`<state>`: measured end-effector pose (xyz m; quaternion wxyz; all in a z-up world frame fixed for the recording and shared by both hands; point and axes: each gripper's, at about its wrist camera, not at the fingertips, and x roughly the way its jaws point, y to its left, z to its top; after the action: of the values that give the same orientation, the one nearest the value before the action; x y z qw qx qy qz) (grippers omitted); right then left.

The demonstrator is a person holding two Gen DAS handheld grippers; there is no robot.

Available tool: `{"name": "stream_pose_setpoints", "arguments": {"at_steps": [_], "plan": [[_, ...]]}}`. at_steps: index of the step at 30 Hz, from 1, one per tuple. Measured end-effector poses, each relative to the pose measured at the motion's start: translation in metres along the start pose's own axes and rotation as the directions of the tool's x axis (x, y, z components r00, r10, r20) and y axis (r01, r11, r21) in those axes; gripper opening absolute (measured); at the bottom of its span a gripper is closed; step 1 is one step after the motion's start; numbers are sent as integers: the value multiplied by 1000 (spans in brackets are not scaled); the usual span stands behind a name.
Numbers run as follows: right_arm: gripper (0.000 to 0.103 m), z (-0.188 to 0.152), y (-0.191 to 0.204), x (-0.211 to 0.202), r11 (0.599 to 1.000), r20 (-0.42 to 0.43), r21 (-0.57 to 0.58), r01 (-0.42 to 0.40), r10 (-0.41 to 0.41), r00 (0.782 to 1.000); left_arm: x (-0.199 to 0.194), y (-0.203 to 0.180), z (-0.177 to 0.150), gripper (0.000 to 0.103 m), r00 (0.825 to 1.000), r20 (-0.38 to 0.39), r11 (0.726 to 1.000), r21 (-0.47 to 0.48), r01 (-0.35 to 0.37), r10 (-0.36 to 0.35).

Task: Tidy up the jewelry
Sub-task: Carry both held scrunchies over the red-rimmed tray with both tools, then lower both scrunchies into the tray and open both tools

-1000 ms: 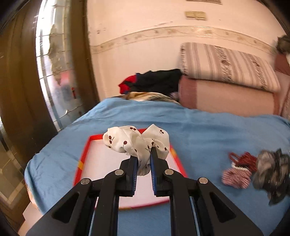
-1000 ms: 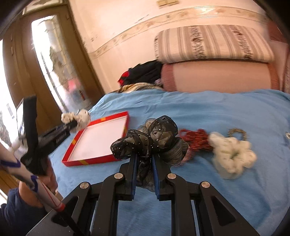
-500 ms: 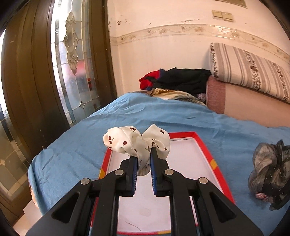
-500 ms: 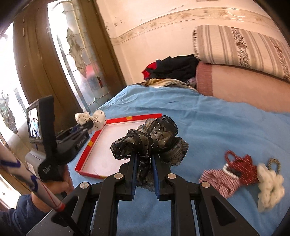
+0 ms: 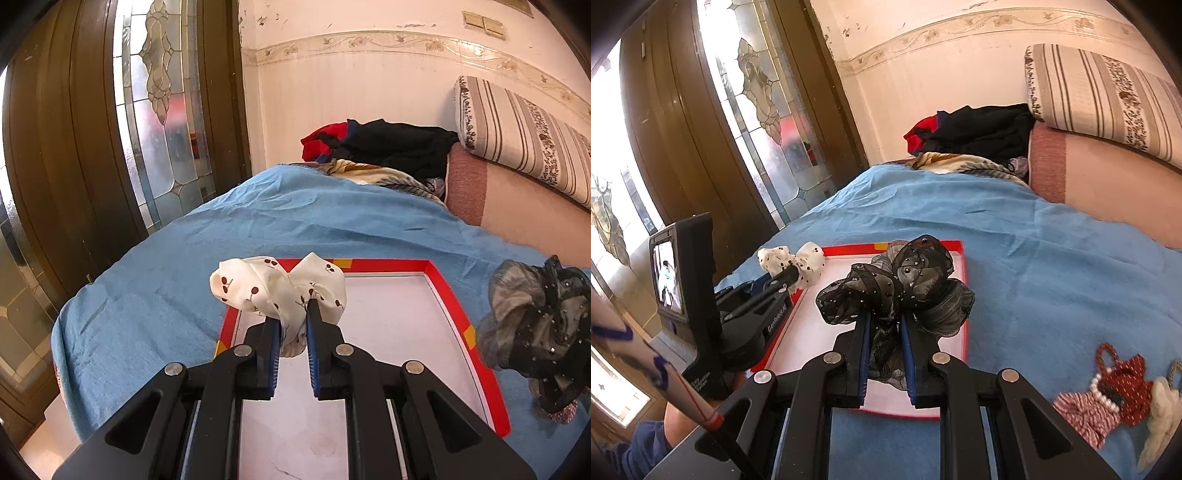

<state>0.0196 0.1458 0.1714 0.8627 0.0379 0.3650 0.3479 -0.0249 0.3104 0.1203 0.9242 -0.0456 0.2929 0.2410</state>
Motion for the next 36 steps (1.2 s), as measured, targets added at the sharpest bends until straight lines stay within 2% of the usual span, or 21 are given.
{"name": "stream_pose_setpoints", "arguments": {"at_steps": [9,26,31,36], "plan": [[17,11,1,29,1000,-31,10,-10,11,999,17,0,5,12,1000,-23,1000,-12,-14,13],[17,36,-5,88,1000,-77,31,-5,7,997,73,4,14,12,991,-131,998,-56,-33,25],[17,45,-9,114,999,-92,45,10,-6,996,101,6,21,12,985,-173,997,-71,-38,25],[17,51,-13,142,998,-113,60,23,-16,993,130,13,24,12,967,-252,993,-120,-5,-26]]}}
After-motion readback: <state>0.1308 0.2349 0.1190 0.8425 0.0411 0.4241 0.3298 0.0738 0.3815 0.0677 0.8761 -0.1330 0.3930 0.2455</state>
